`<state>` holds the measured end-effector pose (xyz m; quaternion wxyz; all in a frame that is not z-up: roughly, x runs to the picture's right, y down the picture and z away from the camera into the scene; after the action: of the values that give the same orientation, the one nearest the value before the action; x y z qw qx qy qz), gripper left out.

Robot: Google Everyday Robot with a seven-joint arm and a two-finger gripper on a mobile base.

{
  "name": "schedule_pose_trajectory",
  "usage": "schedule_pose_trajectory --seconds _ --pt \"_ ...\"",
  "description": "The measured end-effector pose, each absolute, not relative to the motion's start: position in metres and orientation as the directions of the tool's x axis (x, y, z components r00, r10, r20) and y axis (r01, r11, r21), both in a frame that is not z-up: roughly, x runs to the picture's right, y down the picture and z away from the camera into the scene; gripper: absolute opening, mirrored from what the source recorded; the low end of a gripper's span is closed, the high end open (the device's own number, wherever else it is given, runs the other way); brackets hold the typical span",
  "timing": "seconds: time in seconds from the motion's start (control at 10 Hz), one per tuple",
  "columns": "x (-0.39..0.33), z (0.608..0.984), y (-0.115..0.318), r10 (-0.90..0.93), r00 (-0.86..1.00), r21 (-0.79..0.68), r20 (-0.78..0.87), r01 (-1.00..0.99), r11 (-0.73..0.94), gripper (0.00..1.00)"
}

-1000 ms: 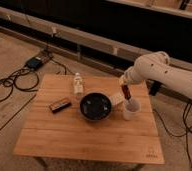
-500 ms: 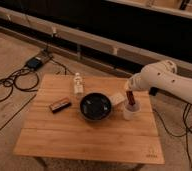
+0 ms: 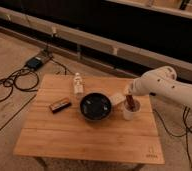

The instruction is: Place the pepper in the ceramic cup

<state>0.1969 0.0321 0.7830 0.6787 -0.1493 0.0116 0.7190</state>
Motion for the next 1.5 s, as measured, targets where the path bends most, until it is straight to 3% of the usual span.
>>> schedule_pose_trajectory --seconds 0.3,0.4,1.5 --pt "0.197 0.778 0.039 0.973 -0.03 -0.185 -0.228 -0.98 -0.073 0.72" --pt "0.198 0.777 0.042 0.973 -0.032 -0.182 -0.227 -0.981 -0.074 0.78" --pt "0.192 0.778 0.045 0.975 -0.031 -0.17 -0.221 -0.983 -0.07 0.8"
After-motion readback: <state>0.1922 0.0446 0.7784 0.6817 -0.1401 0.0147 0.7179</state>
